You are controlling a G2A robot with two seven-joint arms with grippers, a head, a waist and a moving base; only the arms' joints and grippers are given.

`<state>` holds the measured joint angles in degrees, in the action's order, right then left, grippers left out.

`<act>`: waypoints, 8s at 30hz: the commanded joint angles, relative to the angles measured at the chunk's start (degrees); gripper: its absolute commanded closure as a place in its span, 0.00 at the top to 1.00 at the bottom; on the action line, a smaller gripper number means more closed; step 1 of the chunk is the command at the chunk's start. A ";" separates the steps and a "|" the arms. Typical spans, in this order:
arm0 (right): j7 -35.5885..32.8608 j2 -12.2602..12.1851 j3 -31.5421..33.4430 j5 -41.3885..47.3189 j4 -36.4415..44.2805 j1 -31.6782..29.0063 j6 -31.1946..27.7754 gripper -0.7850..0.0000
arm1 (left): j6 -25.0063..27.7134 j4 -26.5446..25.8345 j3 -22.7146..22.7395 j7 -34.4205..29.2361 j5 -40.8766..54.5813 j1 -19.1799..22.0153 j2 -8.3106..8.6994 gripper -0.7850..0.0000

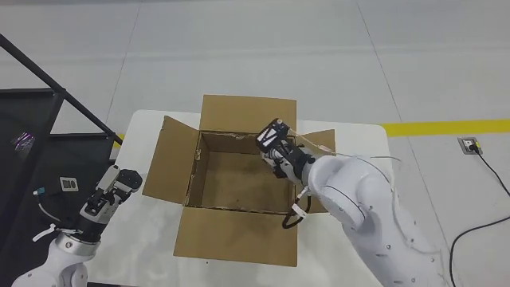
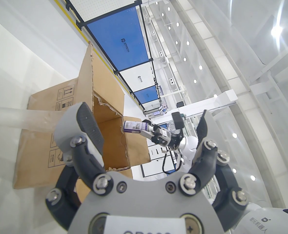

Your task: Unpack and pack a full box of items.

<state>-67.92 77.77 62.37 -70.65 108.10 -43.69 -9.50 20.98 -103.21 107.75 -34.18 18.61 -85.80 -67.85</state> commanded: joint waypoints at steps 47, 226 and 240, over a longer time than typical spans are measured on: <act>1.75 -2.84 25.24 -7.56 -6.29 -26.44 13.16 0.09 | 0.00 0.00 0.00 0.00 0.00 0.00 0.00 1.00; 11.76 21.31 -37.57 22.64 -67.36 31.82 7.56 0.00 | -0.26 1.59 5.62 5.42 3.40 -2.49 0.18 1.00; 14.41 27.11 -38.26 24.38 -76.88 34.69 3.12 1.00 | -0.26 1.59 5.62 5.42 3.40 -2.49 0.18 1.00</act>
<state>-53.55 104.66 23.99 -46.34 31.43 -9.18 -6.23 20.73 -101.62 113.37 -28.76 22.02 -88.29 -67.67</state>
